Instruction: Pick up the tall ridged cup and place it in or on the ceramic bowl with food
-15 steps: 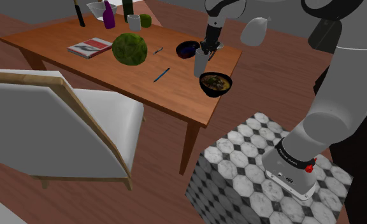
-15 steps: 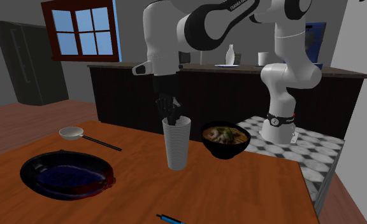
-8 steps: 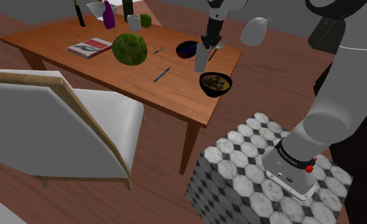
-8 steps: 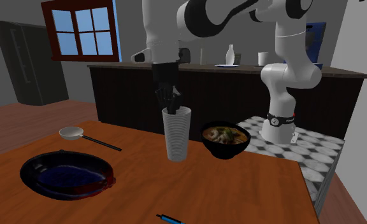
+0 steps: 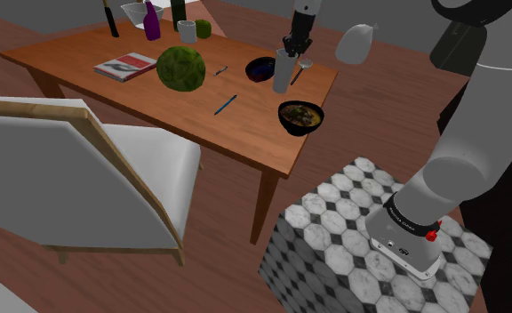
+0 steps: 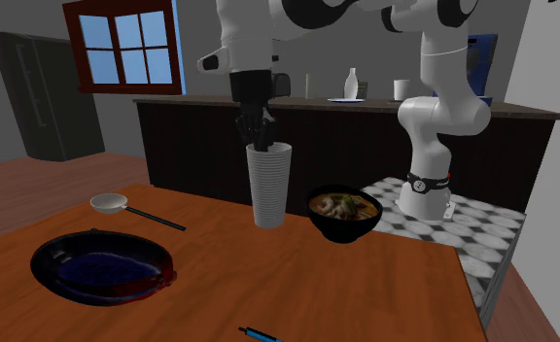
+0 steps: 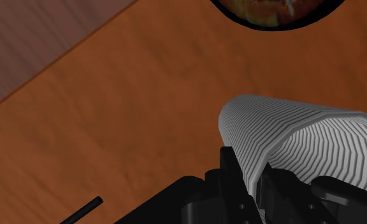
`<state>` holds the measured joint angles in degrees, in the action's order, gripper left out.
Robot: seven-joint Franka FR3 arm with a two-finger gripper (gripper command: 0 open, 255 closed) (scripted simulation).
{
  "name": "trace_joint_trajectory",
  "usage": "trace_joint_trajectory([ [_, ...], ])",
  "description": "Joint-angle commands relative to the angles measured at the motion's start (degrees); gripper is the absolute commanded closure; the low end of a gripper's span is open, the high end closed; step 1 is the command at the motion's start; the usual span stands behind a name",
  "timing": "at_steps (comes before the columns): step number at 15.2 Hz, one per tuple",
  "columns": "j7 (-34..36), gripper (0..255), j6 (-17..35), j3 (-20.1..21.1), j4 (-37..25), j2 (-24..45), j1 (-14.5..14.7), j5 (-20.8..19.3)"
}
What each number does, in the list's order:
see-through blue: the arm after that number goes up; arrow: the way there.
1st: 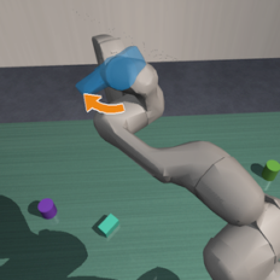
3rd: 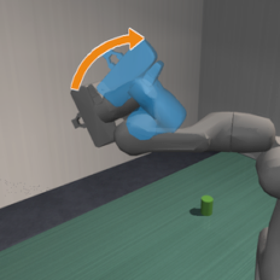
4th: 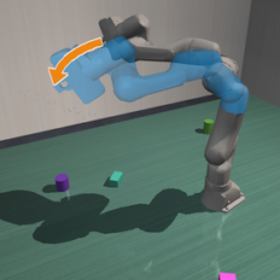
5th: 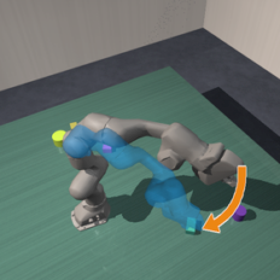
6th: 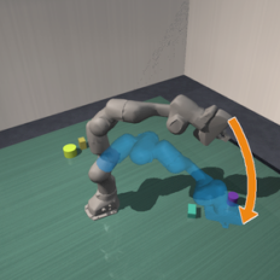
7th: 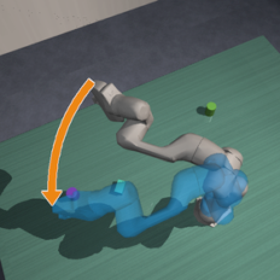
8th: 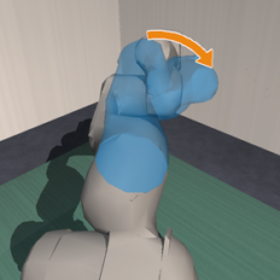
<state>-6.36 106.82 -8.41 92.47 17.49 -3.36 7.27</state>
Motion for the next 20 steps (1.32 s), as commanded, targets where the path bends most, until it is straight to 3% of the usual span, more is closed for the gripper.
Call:
trace_joint_trajectory([
  [1,0.2,255,-1.4,0.0,-1.0,-0.4,0.0,-0.1],
  [18,1.2,255,-14.0,-0.2,-13.6,-0.4,-0.4,-0.3],
  [20,1.6,255,-12.8,-0.2,-7.3,-5.7,0.3,-1.1],
])
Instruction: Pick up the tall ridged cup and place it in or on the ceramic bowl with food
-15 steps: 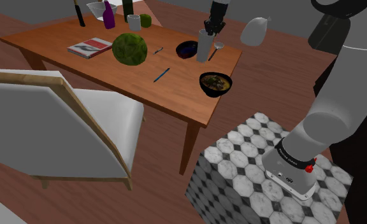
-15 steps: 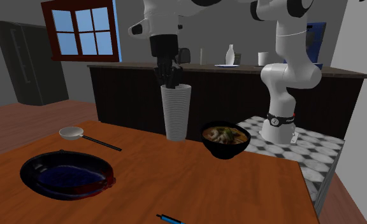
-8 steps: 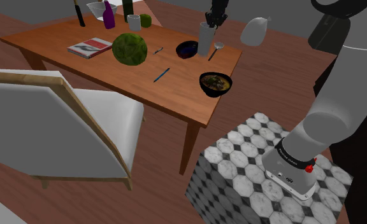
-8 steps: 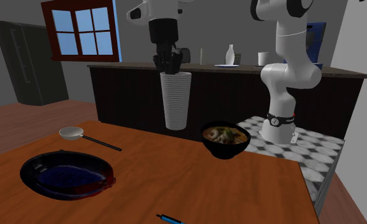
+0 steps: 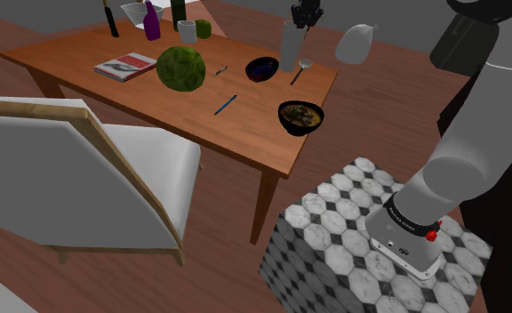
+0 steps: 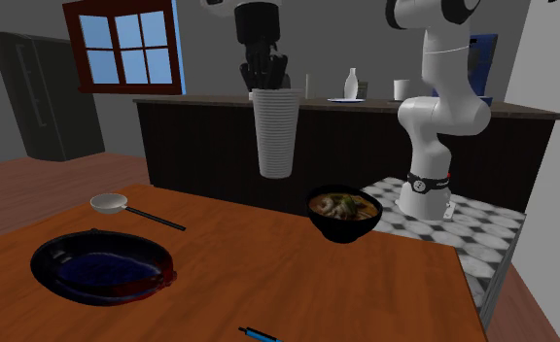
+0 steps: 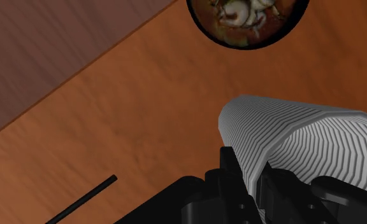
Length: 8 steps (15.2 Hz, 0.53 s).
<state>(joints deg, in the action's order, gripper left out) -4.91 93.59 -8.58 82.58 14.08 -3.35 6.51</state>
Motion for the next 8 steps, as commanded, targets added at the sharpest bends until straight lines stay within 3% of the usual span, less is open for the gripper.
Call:
trace_joint_trajectory([
  [1,0.4,255,0.8,0.0,5.5,-4.8,0.6,-0.7],
  [8,2.8,255,1.2,1.0,22.0,-21.3,1.8,-2.9],
])
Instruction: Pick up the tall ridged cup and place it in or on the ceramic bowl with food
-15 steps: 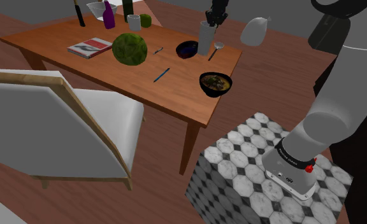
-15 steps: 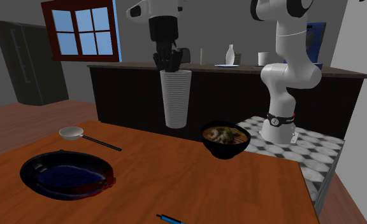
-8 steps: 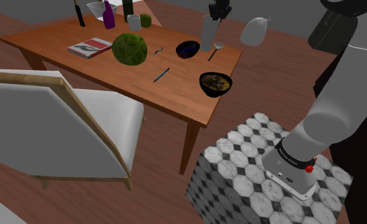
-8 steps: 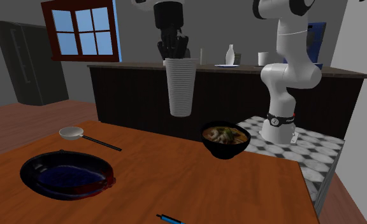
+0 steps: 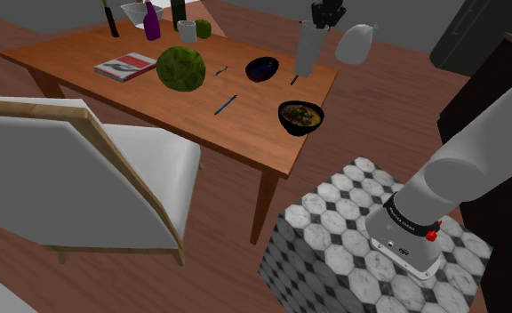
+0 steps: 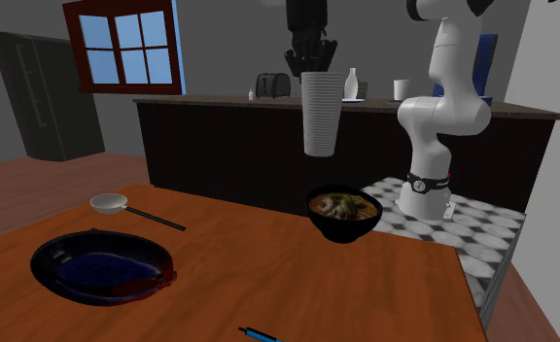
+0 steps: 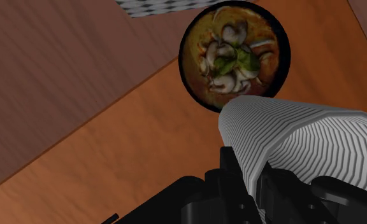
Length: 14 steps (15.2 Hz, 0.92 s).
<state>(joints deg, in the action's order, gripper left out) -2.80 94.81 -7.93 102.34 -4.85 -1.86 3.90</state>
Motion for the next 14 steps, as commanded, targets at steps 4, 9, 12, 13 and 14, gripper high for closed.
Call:
trace_joint_trajectory([
  [4,2.2,255,-1.6,1.2,9.7,-11.5,0.5,-1.1],
  [9,2.0,255,2.3,1.3,13.9,-11.9,0.5,-1.2],
  [12,1.9,255,4.6,1.2,16.3,-11.9,0.4,-1.2],
  [13,1.8,255,5.3,1.2,17.1,-11.9,0.4,-1.2],
  [14,1.8,255,6.1,1.2,17.8,-11.9,0.4,-1.2],
])
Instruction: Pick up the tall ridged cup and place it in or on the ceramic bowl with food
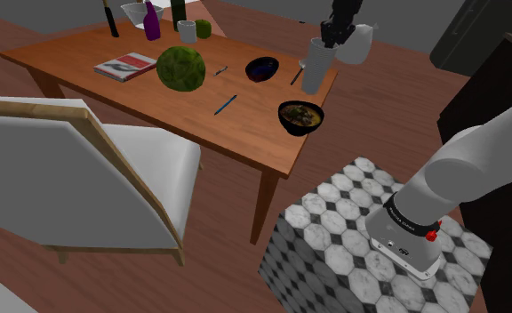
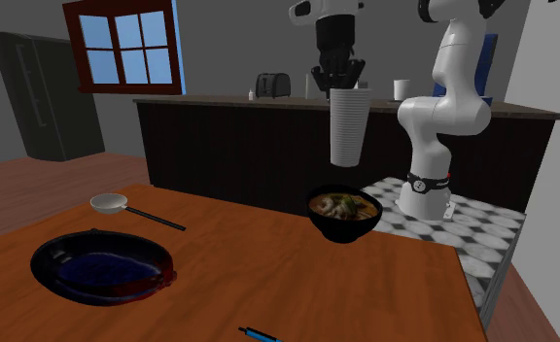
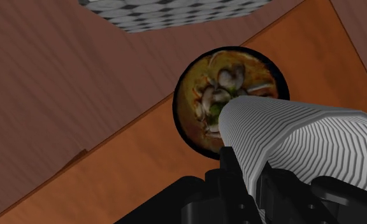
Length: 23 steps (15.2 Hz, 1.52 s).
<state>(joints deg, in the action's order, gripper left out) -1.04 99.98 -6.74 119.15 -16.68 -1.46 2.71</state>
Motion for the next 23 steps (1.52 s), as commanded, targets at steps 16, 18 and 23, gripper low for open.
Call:
trace_joint_trajectory([
  [16,-0.7,255,10.6,-0.1,9.4,1.2,0.0,0.3],
  [18,-0.7,255,10.6,-0.1,9.4,1.2,0.0,0.3],
  [23,-0.7,0,10.5,-0.1,9.4,1.1,0.0,0.2],
])
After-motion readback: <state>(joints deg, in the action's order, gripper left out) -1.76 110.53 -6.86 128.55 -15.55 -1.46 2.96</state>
